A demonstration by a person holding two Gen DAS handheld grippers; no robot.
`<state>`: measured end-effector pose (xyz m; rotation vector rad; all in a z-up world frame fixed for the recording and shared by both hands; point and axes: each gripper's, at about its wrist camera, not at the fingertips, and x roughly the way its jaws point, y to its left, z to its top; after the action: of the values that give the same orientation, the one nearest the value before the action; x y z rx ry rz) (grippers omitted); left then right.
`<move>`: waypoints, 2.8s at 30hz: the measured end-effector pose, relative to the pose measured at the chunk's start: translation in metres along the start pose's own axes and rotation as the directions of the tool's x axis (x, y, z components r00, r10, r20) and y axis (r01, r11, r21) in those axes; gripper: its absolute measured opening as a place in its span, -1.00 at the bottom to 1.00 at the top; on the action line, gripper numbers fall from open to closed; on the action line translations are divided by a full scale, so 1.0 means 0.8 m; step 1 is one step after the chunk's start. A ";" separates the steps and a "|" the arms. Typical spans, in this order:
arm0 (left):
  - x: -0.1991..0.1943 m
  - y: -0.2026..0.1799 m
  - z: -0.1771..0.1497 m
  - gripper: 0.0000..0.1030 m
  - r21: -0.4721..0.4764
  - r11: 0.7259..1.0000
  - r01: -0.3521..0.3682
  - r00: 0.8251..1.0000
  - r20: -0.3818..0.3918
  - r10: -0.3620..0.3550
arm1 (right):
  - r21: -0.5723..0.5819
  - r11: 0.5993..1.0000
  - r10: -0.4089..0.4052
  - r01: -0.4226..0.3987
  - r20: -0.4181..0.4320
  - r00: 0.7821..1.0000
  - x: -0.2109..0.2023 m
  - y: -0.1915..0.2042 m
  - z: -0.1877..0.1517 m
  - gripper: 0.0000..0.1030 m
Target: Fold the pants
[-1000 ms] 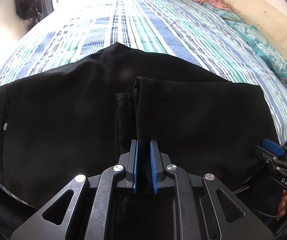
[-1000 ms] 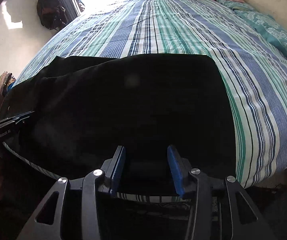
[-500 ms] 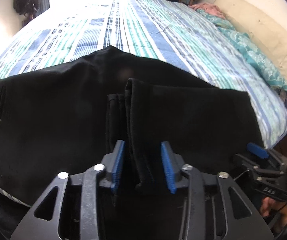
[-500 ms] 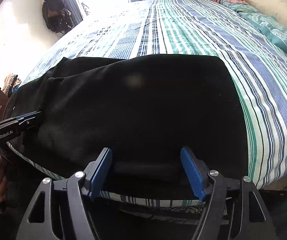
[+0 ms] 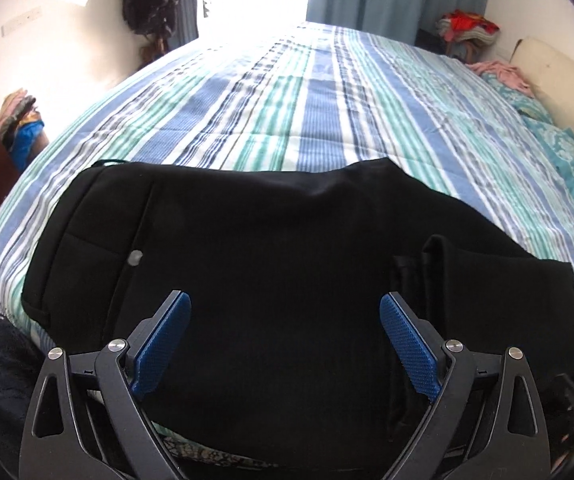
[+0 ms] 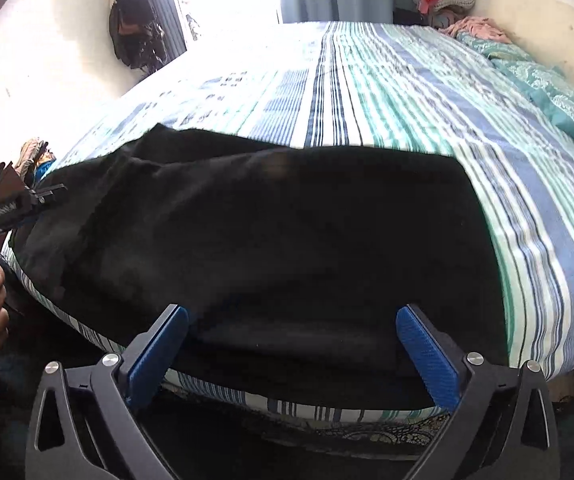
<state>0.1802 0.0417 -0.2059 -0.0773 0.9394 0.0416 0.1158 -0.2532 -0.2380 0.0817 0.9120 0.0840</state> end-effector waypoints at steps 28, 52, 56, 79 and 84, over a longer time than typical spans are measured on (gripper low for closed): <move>0.034 -0.016 -0.029 0.99 0.114 0.983 -0.142 0.988 -0.043 0.148 | -0.037 0.987 -0.156 0.153 -0.074 0.985 0.051 0.004 -0.002 1.00; 0.033 -0.019 -0.031 0.99 0.141 0.981 -0.136 0.989 -0.035 0.142 | -0.057 0.985 -0.164 0.160 -0.084 0.983 0.055 0.005 0.000 1.00; 0.034 -0.018 -0.032 0.99 0.148 0.981 -0.128 0.990 -0.031 0.134 | -0.058 0.985 -0.165 0.160 -0.085 0.983 0.055 0.005 0.000 1.00; 0.101 0.062 0.088 1.00 0.093 0.994 -0.060 0.987 -0.141 0.073 | -0.054 0.984 -0.171 0.168 -0.072 0.983 0.056 0.006 0.000 1.00; 0.090 0.025 0.074 0.96 0.265 0.948 -0.175 0.979 -0.058 0.197 | -0.053 0.984 -0.171 0.168 -0.071 0.983 0.057 0.005 0.000 1.00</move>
<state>0.2689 0.0664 -0.2298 0.2542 1.0266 0.0905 0.1434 -0.2441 -0.2730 -0.0430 0.9881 -0.0503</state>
